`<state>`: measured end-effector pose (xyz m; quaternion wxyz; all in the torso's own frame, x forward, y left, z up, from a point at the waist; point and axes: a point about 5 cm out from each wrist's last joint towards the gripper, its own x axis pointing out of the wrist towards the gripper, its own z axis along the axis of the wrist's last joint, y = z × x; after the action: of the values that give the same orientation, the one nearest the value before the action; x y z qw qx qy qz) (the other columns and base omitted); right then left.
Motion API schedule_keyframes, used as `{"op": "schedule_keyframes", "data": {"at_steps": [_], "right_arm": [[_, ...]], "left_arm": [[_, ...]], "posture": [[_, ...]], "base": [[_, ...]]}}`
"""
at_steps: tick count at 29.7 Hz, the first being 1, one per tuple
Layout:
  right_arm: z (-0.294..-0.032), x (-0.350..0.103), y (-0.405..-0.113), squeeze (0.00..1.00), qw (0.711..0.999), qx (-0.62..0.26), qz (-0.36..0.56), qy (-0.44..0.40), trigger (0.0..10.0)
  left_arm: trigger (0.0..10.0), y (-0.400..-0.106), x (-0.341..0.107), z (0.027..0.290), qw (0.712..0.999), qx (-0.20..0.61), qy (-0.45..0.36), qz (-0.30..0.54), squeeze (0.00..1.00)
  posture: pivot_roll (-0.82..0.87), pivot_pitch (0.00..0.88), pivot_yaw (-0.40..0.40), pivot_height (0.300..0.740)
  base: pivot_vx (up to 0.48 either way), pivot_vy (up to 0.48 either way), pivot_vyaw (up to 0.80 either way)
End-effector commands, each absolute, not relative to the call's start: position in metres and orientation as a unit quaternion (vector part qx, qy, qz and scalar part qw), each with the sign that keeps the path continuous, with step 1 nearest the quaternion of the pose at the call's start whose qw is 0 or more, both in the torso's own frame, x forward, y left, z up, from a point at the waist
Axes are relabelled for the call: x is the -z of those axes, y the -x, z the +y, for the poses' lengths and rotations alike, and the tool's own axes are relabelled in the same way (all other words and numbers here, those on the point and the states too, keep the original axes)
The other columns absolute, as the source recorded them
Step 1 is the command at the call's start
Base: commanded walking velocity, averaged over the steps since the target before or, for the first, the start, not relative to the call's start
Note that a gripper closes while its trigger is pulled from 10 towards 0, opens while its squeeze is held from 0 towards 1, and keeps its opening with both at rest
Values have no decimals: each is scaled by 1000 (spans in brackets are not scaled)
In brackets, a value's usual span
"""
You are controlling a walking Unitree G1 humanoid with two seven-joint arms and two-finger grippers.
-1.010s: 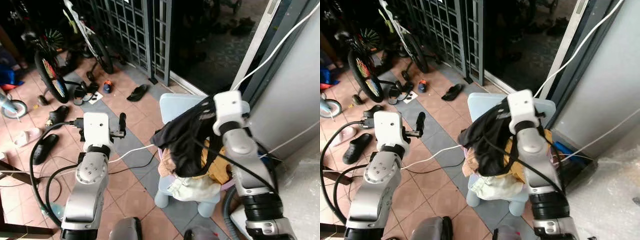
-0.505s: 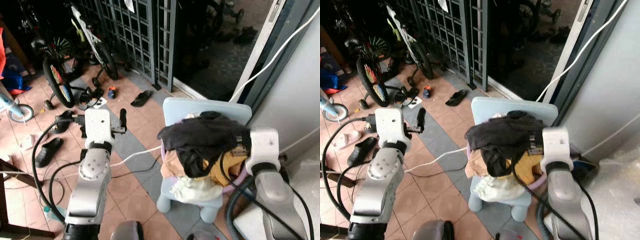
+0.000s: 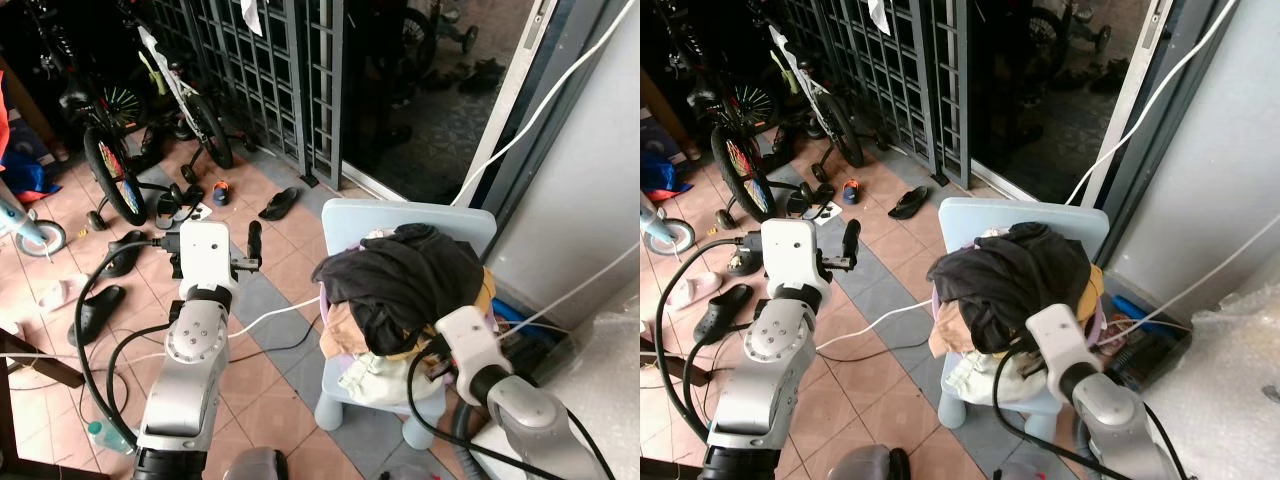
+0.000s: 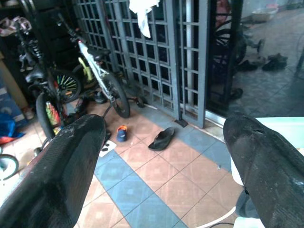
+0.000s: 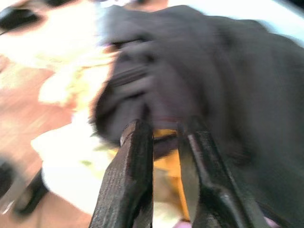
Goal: Clothes washing
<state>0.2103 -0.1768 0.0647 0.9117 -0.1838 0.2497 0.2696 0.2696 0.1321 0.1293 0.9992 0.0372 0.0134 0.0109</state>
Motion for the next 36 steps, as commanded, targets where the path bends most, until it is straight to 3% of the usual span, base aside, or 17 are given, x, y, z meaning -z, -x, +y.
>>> {"op": "schedule_keyframes", "data": {"at_steps": [1, 6, 12, 14, 19, 32, 36], "right_arm": [[-165, -75, -213, 1000, 892, -333, 253, 173, 10000], [-151, -99, -232, 1000, 872, -394, 227, 183, 10000], [-152, -126, -265, 1000, 899, -341, 189, 201, 10000], [-159, -133, -276, 1000, 922, -287, 179, 185, 10000], [-168, -121, -284, 1000, 950, -186, 187, 167, 10000], [-161, -92, -278, 1000, 962, -105, 220, 123, 10000], [-173, -87, -286, 1000, 963, -71, 219, 138, 10000]], "left_arm": [[10000, -266, -126, 136, 999, -22, -45, 20, 0], [10000, -264, -120, 131, 998, -44, -30, 30, 0], [10000, -261, -115, 137, 994, -98, -13, 35, 0], [10000, -257, -107, 129, 995, -90, -14, 46, 0], [10000, -250, -98, 123, 995, -67, -31, 66, 0], [10000, -249, -97, 123, 995, -30, -68, 62, 0], [10000, -246, -98, 112, 996, 21, -42, 71, 0]], "posture": [[-11, 6, 40, 740], [-12, 0, -25, 740], [-34, 0, -65, 740], [-32, 0, -75, 740], [14, 0, -79, 740], [50, 0, -31, 740], [20, 0, -29, 740]], "base": [[0, 0, 0], [0, 0, 0], [0, 0, 0], [0, 0, 0], [0, 0, 0], [0, 0, 0], [0, 0, 0]]}}
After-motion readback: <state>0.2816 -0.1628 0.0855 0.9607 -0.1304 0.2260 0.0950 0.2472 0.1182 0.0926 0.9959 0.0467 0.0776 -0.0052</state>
